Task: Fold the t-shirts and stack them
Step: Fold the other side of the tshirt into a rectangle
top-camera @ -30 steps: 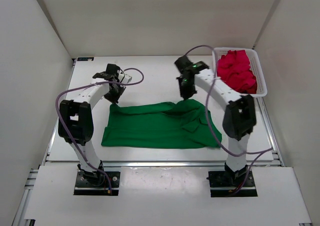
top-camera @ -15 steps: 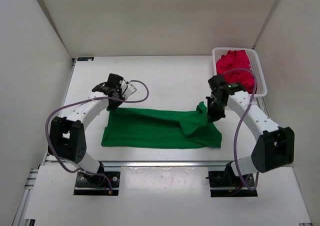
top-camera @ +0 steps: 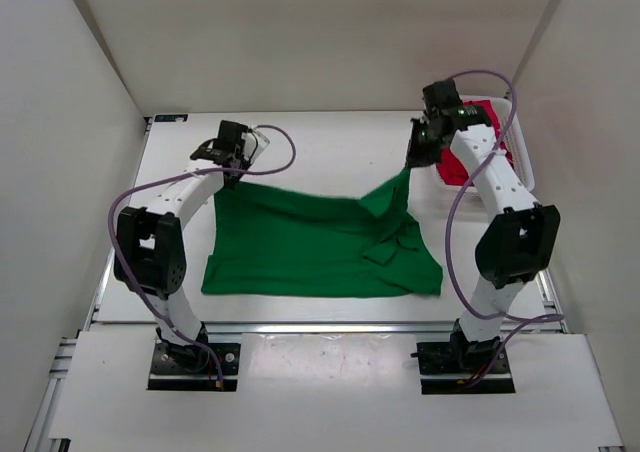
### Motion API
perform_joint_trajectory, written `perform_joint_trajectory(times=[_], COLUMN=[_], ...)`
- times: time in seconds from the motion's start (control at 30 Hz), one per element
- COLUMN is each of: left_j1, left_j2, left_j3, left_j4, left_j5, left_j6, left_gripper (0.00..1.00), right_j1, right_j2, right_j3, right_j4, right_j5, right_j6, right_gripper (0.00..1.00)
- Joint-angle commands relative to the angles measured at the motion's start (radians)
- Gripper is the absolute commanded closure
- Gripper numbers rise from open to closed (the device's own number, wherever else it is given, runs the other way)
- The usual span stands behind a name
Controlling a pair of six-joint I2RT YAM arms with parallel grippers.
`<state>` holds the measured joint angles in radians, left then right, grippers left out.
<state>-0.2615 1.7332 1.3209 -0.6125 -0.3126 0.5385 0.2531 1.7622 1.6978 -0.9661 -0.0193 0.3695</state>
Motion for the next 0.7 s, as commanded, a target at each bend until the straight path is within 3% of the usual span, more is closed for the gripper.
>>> perform_joint_trajectory(times=[0.0,0.07,0.3,0.47,0.67], left_j1=[0.028,0.027,0.024,0.042,0.022], left_j2=[-0.021,-0.046,-0.113,-0.097,-0.135], left_j3=[0.084,0.058,-0.061,-0.025,-0.034], left_j4=[0.043,0.066,0.109,0.105,0.091], left_j5=[-0.042,-0.045,-0.063,-0.066,-0.066], left_j6=[-0.094,-0.089,-0.069,-0.068,-0.049], left_gripper=[1.0,1.0,1.0,1.0,1.0], right_j1=[-0.011,-0.011,-0.046,-0.121,-0.025], right_j2=[0.051,0.062,-0.084,-0.107,-0.055], right_j3=[0.199,0.241,0.062,0.077,0.031], right_j4=[0.007,-0.003,0.038,0.092,0.107], right_j5=[0.093,0.113,0.196,0.107,0.096], right_j6=[-0.029,-0.03,-0.012,0.0,0.014], right_gripper=[1.0,1.0,1.0,1.0,0.99])
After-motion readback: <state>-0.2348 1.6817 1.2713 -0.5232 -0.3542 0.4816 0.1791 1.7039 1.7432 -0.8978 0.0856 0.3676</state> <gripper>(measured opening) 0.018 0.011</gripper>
